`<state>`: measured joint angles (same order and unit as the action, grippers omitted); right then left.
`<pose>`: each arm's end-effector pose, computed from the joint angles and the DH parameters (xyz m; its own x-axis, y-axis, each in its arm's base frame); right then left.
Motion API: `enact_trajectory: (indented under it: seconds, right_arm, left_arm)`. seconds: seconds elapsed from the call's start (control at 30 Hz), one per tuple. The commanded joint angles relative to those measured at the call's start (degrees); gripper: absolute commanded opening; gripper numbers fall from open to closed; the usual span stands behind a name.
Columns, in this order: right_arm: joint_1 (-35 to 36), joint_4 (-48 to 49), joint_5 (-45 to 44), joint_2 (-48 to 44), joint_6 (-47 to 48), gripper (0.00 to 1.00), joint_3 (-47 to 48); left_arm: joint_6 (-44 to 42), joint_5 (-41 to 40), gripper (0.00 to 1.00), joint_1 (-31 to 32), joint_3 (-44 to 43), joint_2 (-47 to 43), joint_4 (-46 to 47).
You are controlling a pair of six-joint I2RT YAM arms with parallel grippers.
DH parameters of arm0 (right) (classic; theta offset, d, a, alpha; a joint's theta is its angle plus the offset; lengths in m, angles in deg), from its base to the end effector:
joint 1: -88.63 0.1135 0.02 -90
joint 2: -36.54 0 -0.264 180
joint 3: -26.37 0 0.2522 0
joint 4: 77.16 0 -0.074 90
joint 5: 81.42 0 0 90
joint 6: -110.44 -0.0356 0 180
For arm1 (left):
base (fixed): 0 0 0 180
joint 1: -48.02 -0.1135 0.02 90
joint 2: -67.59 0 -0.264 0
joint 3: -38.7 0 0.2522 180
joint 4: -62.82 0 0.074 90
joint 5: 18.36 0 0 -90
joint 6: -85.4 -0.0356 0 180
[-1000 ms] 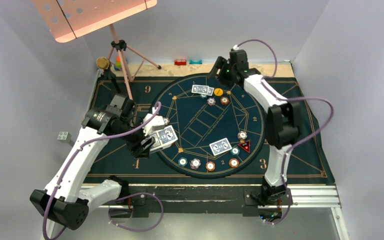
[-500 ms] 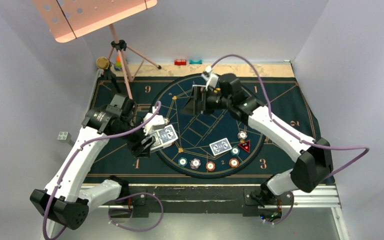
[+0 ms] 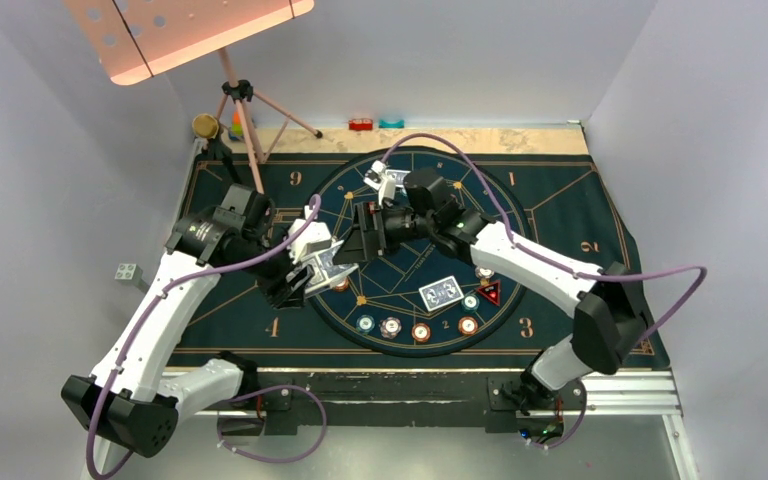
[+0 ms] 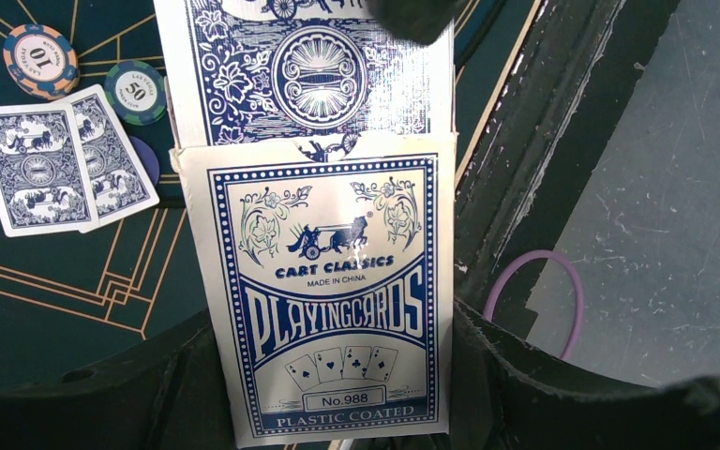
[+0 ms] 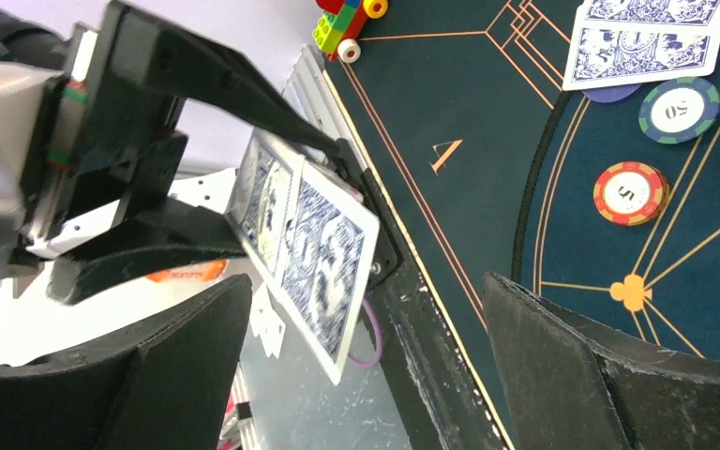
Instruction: Distribute texas hold em gaming equipment
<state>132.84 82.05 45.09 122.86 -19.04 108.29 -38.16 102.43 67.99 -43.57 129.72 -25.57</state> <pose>0.2342 0.2574 0.3139 -0.8372 -0.1015 -0.5374 -0.5365 0.3436 0.7708 0.1555 -0.0759 0.3366 -0.4667 0.6749 -0.5716 0.8756 0.4435 -0.1913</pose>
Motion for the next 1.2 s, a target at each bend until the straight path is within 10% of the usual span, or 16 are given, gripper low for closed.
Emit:
enact_trajectory:
  seconds: [0.0,0.6,1.17]
  right_arm:
    - [0.3,4.8,3.2,3.3,-2.7,0.98,2.5]
    - [0.0,0.2,0.5,3.2,-1.0,0.61,4.7]
    - [-1.9,-5.1,-3.3,0.0,1.8,0.49,4.1]
  left_arm:
    - [1.0,1.3,0.0,0.2,-1.5,0.0,1.6]
    - [0.2,1.7,0.0,0.2,-2.4,0.0,0.1]
    - [-0.7,2.7,0.0,0.2,-3.6,0.0,-1.1]
